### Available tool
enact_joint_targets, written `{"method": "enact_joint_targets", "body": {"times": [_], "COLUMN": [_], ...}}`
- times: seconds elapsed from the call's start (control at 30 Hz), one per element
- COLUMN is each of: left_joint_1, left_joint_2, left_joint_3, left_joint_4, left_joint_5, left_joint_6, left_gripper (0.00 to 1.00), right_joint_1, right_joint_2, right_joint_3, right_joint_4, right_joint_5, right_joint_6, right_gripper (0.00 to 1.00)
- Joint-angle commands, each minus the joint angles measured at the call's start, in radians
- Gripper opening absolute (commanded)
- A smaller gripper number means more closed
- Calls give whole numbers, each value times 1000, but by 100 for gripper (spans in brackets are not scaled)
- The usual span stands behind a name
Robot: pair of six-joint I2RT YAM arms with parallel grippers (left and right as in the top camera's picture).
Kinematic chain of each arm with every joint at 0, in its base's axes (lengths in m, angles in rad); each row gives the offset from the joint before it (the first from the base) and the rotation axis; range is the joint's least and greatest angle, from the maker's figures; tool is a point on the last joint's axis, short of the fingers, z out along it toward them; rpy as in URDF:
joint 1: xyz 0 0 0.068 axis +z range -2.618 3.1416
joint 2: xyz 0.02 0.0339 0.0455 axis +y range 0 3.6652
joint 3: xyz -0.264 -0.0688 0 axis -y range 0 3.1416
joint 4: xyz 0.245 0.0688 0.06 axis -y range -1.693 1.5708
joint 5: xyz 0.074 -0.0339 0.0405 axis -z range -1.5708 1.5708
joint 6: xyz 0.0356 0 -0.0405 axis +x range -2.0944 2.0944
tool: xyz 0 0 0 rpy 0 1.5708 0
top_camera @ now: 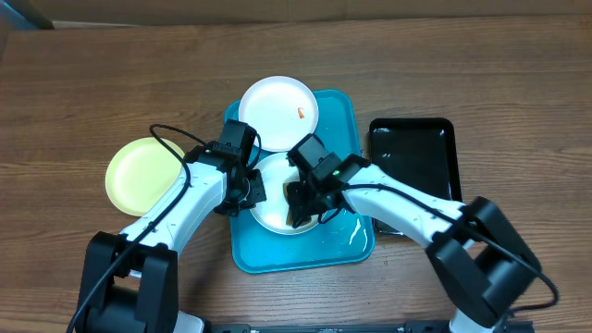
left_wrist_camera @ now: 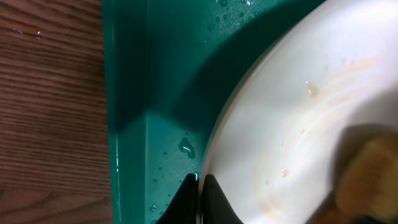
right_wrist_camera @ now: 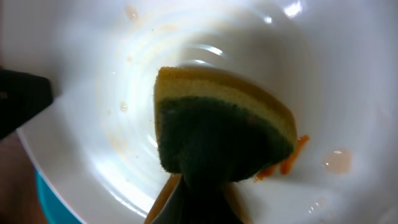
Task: Clean dirty plates on tray and stack at the side
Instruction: 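Scrub the white plate with the sponge in the right gripper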
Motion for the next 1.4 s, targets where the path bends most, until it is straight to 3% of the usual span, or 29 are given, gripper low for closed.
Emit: {"method": "enact_joint_targets", "body": {"times": [0.0,0.3,0.6,0.77,0.83,0.9,0.97,1.07,1.37], "left_joint_1": [-4,-2,-2,-2,0,0,0,0,1], "left_joint_2": [9,9,9,9,9,9,9,9,9], "left_joint_3": [-12,-12,-12,-13,-13,-14,-20,-51,-204], "left_joint_4": [-3,-13,-15,31,40,46,60,118,285], "left_joint_5": [0,-3,-24,-34,-52,-85,-105,-101,-43], "left_joint_6": [-13,-12,-12,14,14,14,15,18,17], "left_gripper": [4,4,4,18,39,49,45,29,18], "right_joint_1": [13,-19,-67,-67,-67,-67,-67,-67,-67], "right_joint_2": [27,192,195,195,195,195,195,195,195], "right_joint_3": [8,-4,0,0,0,0,0,0,0], "right_joint_4": [11,-4,-41,-45,-45,-46,-46,-45,-48], "right_joint_5": [58,147,142,142,141,141,141,141,141], "right_joint_6": [28,50,97,93,94,94,94,94,94], "right_gripper": [4,4,4,4,4,4,4,4,4]}}
